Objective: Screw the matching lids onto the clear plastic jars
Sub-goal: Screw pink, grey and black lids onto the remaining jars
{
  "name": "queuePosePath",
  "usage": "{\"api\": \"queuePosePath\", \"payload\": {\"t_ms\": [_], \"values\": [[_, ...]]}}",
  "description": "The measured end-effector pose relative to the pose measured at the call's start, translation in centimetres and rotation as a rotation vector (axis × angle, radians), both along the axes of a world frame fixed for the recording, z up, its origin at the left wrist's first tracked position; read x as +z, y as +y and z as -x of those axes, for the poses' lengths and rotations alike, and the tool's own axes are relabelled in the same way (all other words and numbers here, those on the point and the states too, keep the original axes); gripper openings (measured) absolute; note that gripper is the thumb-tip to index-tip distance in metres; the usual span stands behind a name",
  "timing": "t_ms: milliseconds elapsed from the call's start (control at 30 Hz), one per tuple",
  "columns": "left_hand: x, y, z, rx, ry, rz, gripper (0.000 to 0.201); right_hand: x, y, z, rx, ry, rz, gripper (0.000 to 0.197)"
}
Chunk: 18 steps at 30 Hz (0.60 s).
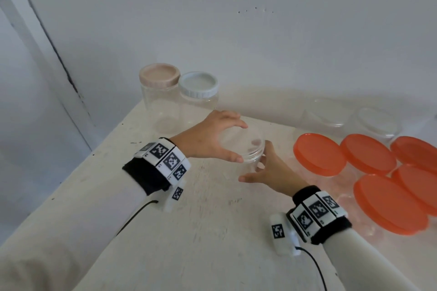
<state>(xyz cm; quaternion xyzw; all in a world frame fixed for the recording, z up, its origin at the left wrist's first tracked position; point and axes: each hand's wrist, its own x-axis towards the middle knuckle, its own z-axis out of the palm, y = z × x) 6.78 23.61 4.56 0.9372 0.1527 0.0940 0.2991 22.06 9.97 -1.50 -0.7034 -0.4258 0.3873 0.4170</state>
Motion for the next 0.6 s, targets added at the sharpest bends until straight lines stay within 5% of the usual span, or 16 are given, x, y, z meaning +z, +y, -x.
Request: {"api": "queuePosePath", "payload": {"t_ms": [600], "values": [[0.35, 0.18, -0.95, -0.046, 0.076, -0.092, 0.084, 0.07, 0.02, 0.05, 0.01, -0.06, 0.017, 0.095]]}}
